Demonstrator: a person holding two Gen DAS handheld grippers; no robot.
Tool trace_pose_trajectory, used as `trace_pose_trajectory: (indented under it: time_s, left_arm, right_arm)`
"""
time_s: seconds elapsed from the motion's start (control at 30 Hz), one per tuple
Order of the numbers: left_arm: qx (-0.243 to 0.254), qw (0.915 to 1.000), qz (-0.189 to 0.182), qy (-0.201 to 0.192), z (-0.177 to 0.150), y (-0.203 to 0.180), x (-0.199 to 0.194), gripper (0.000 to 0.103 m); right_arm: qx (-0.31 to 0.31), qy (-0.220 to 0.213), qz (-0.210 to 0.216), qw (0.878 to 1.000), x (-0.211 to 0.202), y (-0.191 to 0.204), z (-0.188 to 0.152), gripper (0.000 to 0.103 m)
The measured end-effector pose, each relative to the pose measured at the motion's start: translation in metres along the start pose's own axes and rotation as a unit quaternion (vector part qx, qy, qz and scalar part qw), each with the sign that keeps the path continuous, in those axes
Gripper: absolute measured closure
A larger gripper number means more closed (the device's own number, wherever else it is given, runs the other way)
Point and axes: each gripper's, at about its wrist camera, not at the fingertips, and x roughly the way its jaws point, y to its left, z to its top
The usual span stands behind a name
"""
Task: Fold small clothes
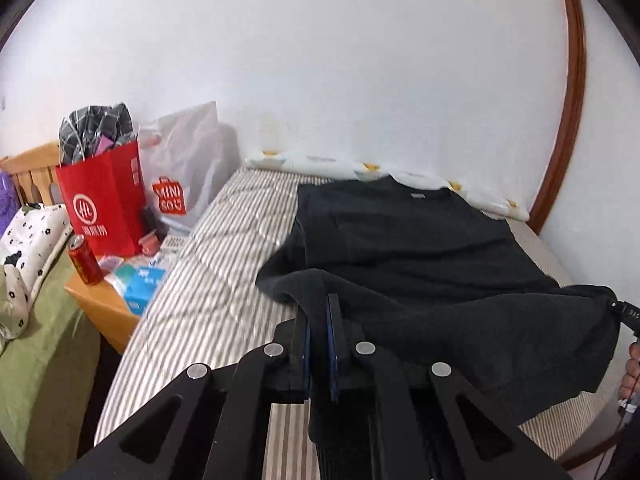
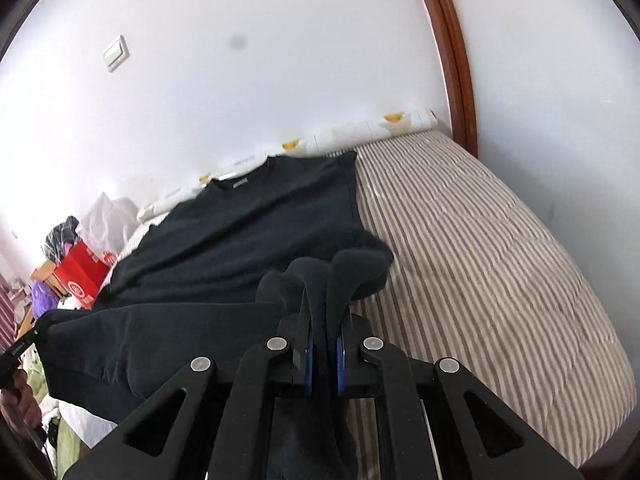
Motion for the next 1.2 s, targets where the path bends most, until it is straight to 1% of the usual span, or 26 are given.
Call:
trace_pose_trajectory:
  time_s: [0.17, 0.3, 0.4, 0.6, 0.7, 0.8, 0.9, 1.1, 1.2]
  left_arm:
    - [-0.011, 0.9998, 0.010, -0.013, 0.033, -0.001, 0.018, 0.096]
    - [-0.022, 0.9994, 0.026, -0.010, 0.056, -0.003, 0.042, 0.096]
    - [-0.027, 0.9991, 0.033, -0.006, 0.068, -0.004, 0.060, 0.096]
    - [-0.014, 0.9985, 0.052, 0.005, 0.085, -0.014, 0.102, 0.096]
    - [-0.006, 0.9980, 0.060, 0.018, 0.090, -0.019, 0.125, 0.096]
    - [-0.015, 0.9975, 0.060, 0.034, 0.095, -0.017, 0.151, 0.096]
    - [-0.012, 0.9968, 0.064, 0.046, 0.097, -0.015, 0.172, 0.096]
    - [-0.006, 0.9941, 0.079, 0.074, 0.091, -0.012, 0.207, 0.095]
    - [-0.004, 0.9931, 0.083, 0.083, 0.086, -0.012, 0.216, 0.094]
  right_arm:
    - [0.001, -0.006, 0.003, 1.000, 0.015, 0.008, 0.040, 0.095]
    - [-0.001, -0.009, 0.005, 1.000, 0.032, 0.014, 0.064, 0.095]
    - [0.006, -0.005, 0.011, 1.000, 0.052, 0.013, 0.081, 0.095]
    - [0.015, 0.001, 0.013, 1.000, 0.096, 0.014, 0.108, 0.095]
    - [0.020, 0.010, 0.011, 1.000, 0.118, 0.013, 0.115, 0.095]
    - [0.020, 0.026, 0.003, 0.999, 0.145, 0.012, 0.122, 0.095]
    - [0.028, 0.043, 0.002, 0.999, 0.170, 0.008, 0.125, 0.095]
    - [0.034, 0.076, -0.006, 0.997, 0.214, 0.002, 0.125, 0.095]
    - [0.038, 0.096, -0.012, 0.995, 0.231, -0.001, 0.123, 0.095]
